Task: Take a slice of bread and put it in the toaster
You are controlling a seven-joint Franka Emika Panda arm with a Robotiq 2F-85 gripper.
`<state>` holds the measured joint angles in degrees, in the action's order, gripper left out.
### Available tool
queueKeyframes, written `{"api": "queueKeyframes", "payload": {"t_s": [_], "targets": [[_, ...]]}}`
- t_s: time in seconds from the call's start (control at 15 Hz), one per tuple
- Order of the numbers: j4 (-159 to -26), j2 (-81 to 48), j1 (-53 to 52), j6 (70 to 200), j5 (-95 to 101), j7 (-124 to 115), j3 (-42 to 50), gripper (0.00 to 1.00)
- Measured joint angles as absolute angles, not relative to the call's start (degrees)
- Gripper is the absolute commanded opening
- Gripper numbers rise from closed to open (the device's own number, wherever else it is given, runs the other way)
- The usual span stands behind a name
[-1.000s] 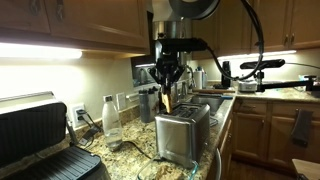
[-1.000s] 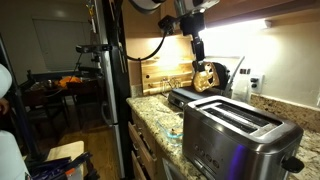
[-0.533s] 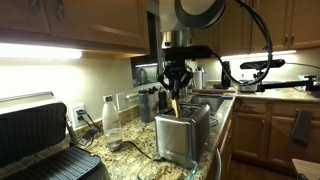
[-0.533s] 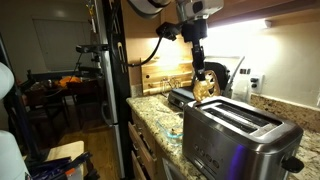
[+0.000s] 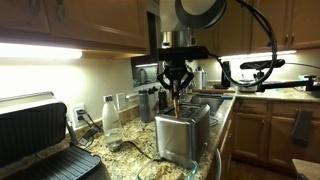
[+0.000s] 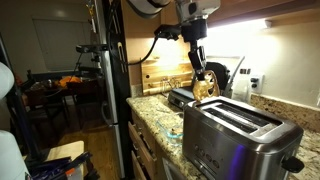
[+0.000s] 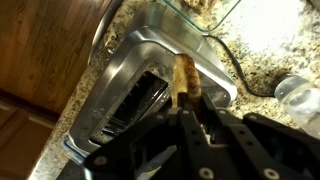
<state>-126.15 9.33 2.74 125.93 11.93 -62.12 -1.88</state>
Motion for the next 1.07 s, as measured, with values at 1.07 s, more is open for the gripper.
{"api": "queueKeyframes", "payload": {"t_s": [1.07], "targets": [[-131.53,15.13,6.42,125.99,11.93,-66.98,-0.28,0.09]]}}
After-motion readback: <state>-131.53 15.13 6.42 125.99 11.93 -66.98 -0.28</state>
